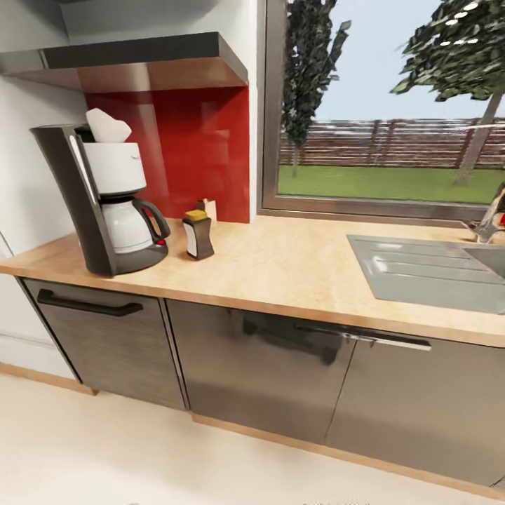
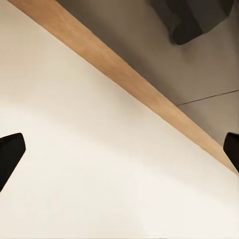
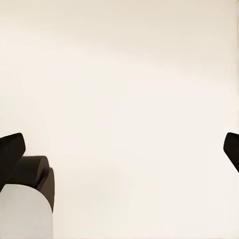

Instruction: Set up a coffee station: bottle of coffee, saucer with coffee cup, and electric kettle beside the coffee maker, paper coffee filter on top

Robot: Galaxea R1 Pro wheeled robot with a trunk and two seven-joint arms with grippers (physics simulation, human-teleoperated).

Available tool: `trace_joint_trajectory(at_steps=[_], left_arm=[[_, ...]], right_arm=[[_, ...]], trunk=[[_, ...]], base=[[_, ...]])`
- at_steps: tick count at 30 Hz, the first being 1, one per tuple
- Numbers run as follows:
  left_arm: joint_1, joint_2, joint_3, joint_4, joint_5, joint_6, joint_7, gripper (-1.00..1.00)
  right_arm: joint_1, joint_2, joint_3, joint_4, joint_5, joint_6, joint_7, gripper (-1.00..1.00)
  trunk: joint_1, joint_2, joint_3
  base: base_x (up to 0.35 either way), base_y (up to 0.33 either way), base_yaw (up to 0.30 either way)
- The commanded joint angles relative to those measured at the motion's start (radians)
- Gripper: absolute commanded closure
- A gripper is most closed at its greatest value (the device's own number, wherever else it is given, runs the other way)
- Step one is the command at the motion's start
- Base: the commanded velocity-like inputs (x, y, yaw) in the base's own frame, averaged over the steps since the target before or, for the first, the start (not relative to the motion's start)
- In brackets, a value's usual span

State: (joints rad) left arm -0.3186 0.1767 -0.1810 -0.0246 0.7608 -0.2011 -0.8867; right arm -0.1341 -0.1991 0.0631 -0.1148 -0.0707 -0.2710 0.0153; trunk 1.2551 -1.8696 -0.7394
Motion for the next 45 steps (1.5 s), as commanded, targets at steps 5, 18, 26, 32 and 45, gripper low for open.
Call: trace_joint_trajectory(at_steps=[5, 18, 26, 32, 45], left_arm=[[0.003, 0.001, 0.002, 0.0, 0.008, -0.006, 0.008, -1.0], [0.004, 0.0, 0.006, 0.001, 0.009, -0.005, 0.013, -1.0], [0.004, -0.001, 0.007, 0.002, 0.009, -0.005, 0.046, -1.0], [0.004, -0.003, 0.008, 0.002, 0.009, -0.006, 0.097, -1.0], [0.004, -0.003, 0.009, 0.002, 0.009, -0.005, 0.109, -1.0]], right_arm=[[-0.001, -0.001, 0.006, 0.001, -0.008, -0.004, 0.002, -1.0], [-0.001, 0.0, 0.007, 0.001, -0.008, -0.004, 0.002, -1.0], [-0.001, 0.0, 0.007, 0.001, -0.008, -0.004, 0.002, -1.0], [-0.001, 0.0, 0.007, 0.001, -0.008, -0.004, 0.002, -1.0], [-0.002, 0.0, 0.007, 0.001, -0.008, -0.004, 0.002, -1.0]], trunk=[[0.0, 0.0, 0.001], [0.0, 0.0, 0.005], [0.0, 0.0, 0.008], [0.0, 0.0, 0.01], [0.0, 0.0, 0.015]], base=[[0.0, 0.0, -0.242], [0.0, 0.0, -0.243], [0.0, 0.0, -0.243], [0.0, 0.0, -0.243], [0.0, 0.0, -0.243]])
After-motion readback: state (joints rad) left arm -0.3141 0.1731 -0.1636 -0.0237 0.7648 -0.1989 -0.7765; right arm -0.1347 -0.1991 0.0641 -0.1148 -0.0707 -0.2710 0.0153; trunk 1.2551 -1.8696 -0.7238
